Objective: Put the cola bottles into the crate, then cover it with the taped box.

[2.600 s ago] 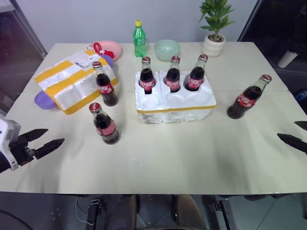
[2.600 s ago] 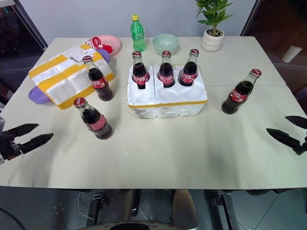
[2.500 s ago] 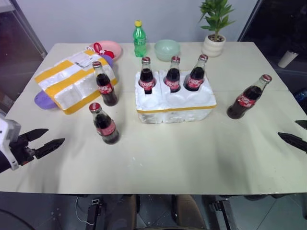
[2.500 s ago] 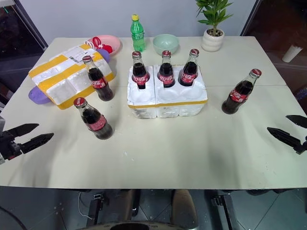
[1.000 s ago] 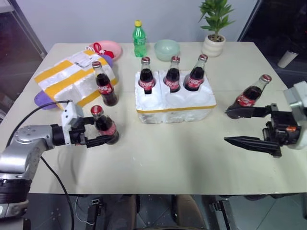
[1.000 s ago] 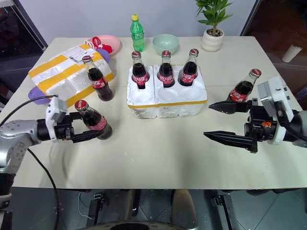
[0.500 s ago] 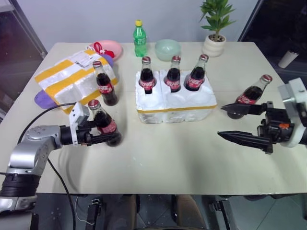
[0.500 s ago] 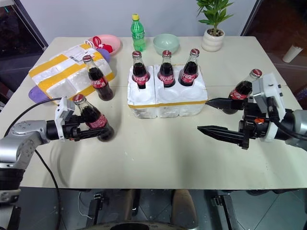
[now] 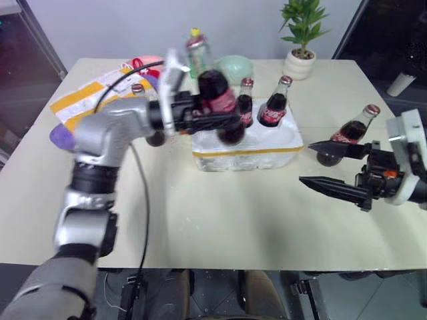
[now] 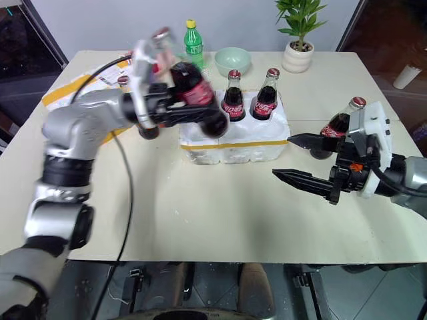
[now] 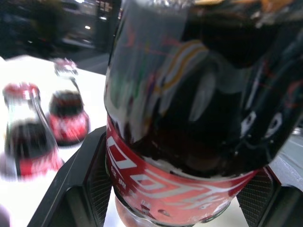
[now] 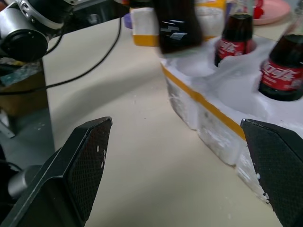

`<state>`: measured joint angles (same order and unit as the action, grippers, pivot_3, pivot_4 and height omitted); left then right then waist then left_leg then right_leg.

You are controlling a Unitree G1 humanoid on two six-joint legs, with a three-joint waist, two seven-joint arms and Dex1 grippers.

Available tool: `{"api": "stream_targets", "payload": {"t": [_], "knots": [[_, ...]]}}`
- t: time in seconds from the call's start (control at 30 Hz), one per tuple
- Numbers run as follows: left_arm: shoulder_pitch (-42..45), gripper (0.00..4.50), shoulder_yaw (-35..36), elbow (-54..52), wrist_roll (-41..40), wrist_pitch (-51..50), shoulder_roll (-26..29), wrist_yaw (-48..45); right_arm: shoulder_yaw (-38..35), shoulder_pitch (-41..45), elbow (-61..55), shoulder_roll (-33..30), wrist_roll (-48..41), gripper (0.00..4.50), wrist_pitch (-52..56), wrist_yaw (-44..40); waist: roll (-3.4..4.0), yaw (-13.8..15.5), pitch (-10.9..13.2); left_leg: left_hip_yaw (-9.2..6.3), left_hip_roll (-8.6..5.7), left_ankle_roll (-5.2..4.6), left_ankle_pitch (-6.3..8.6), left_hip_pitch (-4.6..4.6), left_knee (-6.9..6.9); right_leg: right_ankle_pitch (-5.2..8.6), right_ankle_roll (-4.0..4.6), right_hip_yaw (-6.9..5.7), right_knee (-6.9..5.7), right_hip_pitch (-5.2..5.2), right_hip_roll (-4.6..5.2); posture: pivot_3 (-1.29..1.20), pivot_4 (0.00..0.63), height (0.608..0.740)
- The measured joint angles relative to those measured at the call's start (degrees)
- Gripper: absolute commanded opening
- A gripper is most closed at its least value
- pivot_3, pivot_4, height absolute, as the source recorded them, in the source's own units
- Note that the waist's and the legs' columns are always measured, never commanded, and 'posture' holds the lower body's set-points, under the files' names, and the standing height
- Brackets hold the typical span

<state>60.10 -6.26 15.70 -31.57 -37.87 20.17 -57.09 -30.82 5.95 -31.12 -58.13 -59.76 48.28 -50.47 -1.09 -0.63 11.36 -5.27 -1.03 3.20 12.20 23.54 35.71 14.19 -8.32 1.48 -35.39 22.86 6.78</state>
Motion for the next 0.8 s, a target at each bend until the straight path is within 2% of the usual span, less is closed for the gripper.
{"api": "stream_targets", "payload": {"t": [0.17, 0.33, 0.4, 0.47, 0.57, 0.63, 0.7, 0.8], "knots": [[3.8, 2.82, -6.7, 15.0, 11.9, 12.0, -6.6, 2.2, -1.0, -1.6, -1.9, 1.2, -0.2, 4.50, 0.0, 3.1, 0.04, -0.1, 0.0, 0.01, 0.00, -0.10, 0.05, 0.00, -0.12, 0.02, -0.06, 0.00, -0.05, 0.12, -0.01, 0.00, 0.150, 0.739], [3.8, 2.82, -10.5, 22.0, 19.4, 18.7, -8.0, 0.8, -2.5, -3.9, -2.6, 2.2, -0.6, 4.50, 0.0, 5.2, 0.04, 0.0, 0.0, 0.00, 0.00, -0.12, 0.06, 0.42, 0.02, -0.03, -0.14, 0.00, -0.07, 0.43, -0.01, 0.00, 0.150, 0.739], [4.2, 3.85, -10.9, 22.5, 21.1, 20.0, -8.2, 0.4, -2.5, -4.1, -2.6, 2.4, -0.6, 4.50, -0.1, 5.6, 0.05, 0.0, 0.0, 0.00, -0.01, -0.12, 0.06, 0.46, 0.16, -0.07, -0.19, 0.01, -0.09, 0.42, -0.01, 0.00, 0.150, 0.739], [4.2, 4.45, -11.0, 22.3, 22.5, 21.3, -8.1, 0.6, -2.4, -4.2, -2.6, 2.8, -0.2, 4.50, -0.6, 5.9, 0.06, 0.0, 0.0, 0.00, -0.01, -0.13, 0.07, 0.46, 0.24, -0.08, -0.20, 0.01, -0.09, 0.38, -0.01, 0.00, 0.150, 0.739], [2.9, 4.45, -10.7, 18.6, 23.6, 20.7, -7.2, 1.1, -1.0, -3.6, -2.3, 3.2, 0.5, 4.50, -1.1, 6.5, 0.07, 0.0, 0.0, 0.00, -0.01, -0.12, 0.07, 0.46, 0.34, -0.09, -0.23, 0.02, -0.09, 0.33, -0.01, 0.00, 0.150, 0.739], [-0.3, 4.45, -8.7, 12.5, 22.7, 18.2, -5.9, 2.1, -0.1, -2.7, -2.2, 3.3, 1.0, 4.50, -1.4, 6.7, 0.07, -0.2, 0.0, 0.00, 0.00, -0.12, 0.07, 0.46, 0.33, -0.10, -0.24, 0.03, -0.12, 0.35, -0.01, 0.00, 0.150, 0.739], [-4.4, 4.45, -4.6, 4.3, 19.7, 15.1, -3.6, 3.3, 1.0, -2.4, -1.9, 3.5, 1.2, 4.50, -1.9, 6.7, 0.08, -0.4, 0.0, -0.03, 0.01, -0.12, 0.07, 0.45, 0.29, -0.10, -0.23, 0.03, -0.26, 0.43, -0.02, 0.00, 0.150, 0.739], [-11.7, 4.45, 5.1, -12.4, 12.5, 7.4, 1.3, 6.4, 1.9, -2.5, -1.1, 3.7, 1.7, 4.50, -2.5, 5.9, 0.09, -0.4, 0.0, -0.06, 0.01, -0.13, 0.07, 0.44, 0.29, -0.08, -0.21, 0.05, -0.56, 0.54, -0.01, 0.00, 0.150, 0.739]]}}
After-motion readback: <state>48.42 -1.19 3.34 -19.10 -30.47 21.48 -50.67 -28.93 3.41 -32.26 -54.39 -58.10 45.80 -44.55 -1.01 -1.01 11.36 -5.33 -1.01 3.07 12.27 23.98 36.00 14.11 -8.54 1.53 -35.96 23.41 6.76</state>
